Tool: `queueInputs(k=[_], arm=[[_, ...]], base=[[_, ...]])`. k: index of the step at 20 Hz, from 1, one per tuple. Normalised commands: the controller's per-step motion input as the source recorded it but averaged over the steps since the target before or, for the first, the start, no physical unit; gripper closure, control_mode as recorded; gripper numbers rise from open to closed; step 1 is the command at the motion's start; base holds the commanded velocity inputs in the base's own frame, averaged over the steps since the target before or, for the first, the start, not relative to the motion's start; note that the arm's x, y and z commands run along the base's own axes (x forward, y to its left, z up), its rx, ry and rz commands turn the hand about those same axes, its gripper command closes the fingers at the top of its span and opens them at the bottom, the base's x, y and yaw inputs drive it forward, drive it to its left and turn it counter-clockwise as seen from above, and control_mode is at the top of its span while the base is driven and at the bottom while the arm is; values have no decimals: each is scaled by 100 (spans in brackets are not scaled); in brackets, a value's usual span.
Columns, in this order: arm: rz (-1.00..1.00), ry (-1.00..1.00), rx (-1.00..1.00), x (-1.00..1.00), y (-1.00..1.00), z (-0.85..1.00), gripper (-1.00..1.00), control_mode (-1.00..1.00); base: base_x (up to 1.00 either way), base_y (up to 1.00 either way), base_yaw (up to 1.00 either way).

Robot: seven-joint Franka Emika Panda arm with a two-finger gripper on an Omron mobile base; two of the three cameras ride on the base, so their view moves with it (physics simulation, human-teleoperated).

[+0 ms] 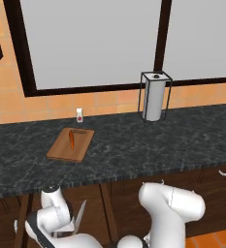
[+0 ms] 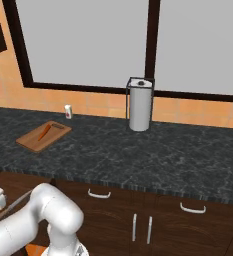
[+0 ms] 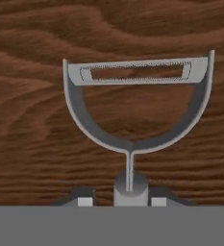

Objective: Place the appropriate cutting tool for cutting the carrot skin on the cutting board.

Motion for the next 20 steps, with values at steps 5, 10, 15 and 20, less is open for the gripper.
queueInputs(k=[5, 10, 15, 20], arm=[[-13, -6, 2, 0, 1, 28, 100, -100], [-32, -4, -3, -8, 0, 94, 100, -100], [-37, 0, -7, -47, 0, 100, 100, -100], [-31, 0, -6, -83, -15, 98, 100, -100]], base=[[0, 0, 0], [0, 0, 0], [0, 0, 0], [0, 0, 0]])
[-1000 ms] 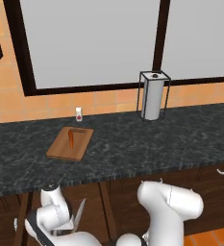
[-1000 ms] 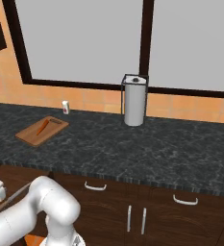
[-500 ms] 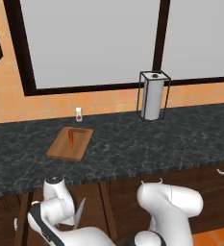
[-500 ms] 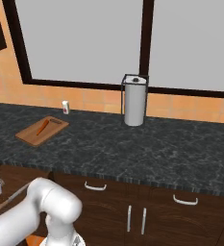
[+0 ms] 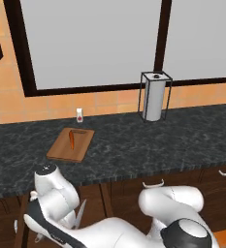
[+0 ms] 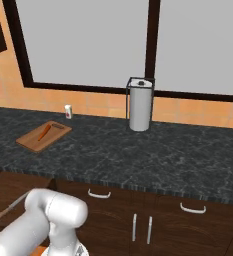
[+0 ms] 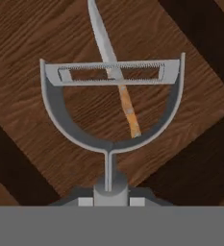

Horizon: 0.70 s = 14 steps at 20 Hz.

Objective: Place the appropriate cutting tool for cutting the carrot skin on the cutting board.

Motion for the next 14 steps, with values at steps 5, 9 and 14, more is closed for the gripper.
queueInputs(k=[5, 9, 14], arm=[[-22, 0, -7, -56, -34, 100, 100, -100], [-14, 0, -8, 16, -5, 100, 100, -100], [-10, 0, -11, 63, 0, 93, 100, -100]], base=[[0, 0, 0], [0, 0, 0], [0, 0, 0]])
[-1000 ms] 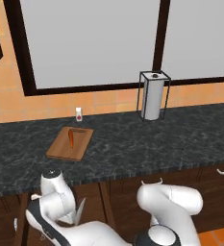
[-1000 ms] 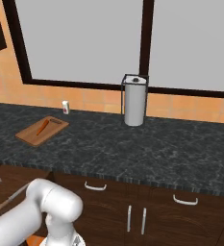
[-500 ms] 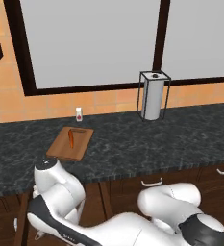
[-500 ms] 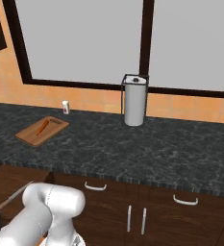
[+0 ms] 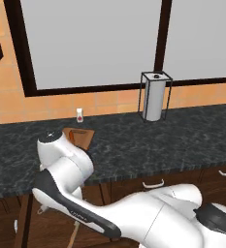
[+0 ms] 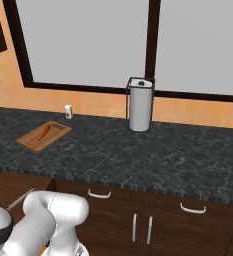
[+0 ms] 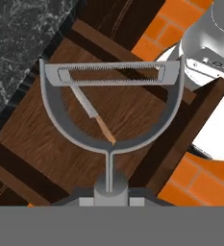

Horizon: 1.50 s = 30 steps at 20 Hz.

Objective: Place the appropriate cutting tool for cutting the carrot skin on the cutting board.

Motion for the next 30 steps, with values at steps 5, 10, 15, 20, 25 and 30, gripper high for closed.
queueInputs(k=[5, 10, 15, 20, 25, 30], arm=[[-9, 0, -6, 86, 0, 33, 100, -100], [-7, 1, -1, 97, 0, 1, 100, -100], [-5, 2, 0, 100, 0, 0, 100, -100], [-3, 2, 0, 99, 0, -14, 100, -100], [-2, 6, 0, 93, 0, -36, 100, -100], [-3, 4, 0, 69, 0, -34, 100, -100]], base=[[0, 0, 0], [0, 0, 0], [0, 0, 0], [0, 0, 0], [0, 0, 0], [0, 0, 0]])
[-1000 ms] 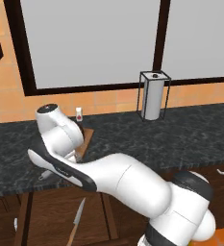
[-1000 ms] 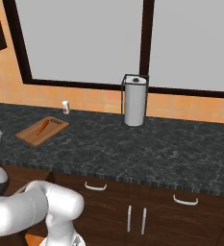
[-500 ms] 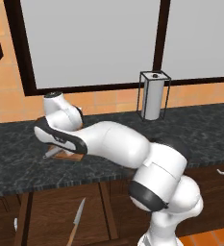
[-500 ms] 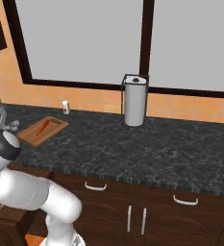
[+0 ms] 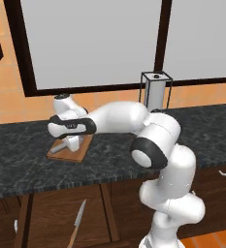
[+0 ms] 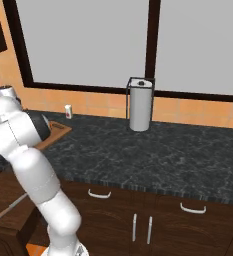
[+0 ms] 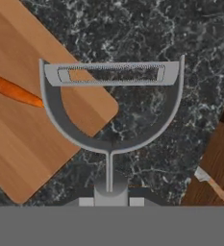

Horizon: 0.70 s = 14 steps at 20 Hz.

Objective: Place the appropriate cutting tool for cutting the carrot skin on the cutting board.

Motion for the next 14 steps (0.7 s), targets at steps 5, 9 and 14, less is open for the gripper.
queueInputs(k=[5, 9, 14], arm=[[-3, 4, 0, 63, 0, -29, 100, -100], [-6, 5, 0, 49, 1, -23, 100, -100], [-12, 24, -3, 57, 19, 0, 100, -100]], base=[[0, 0, 0], [0, 0, 0], [0, 0, 0]])
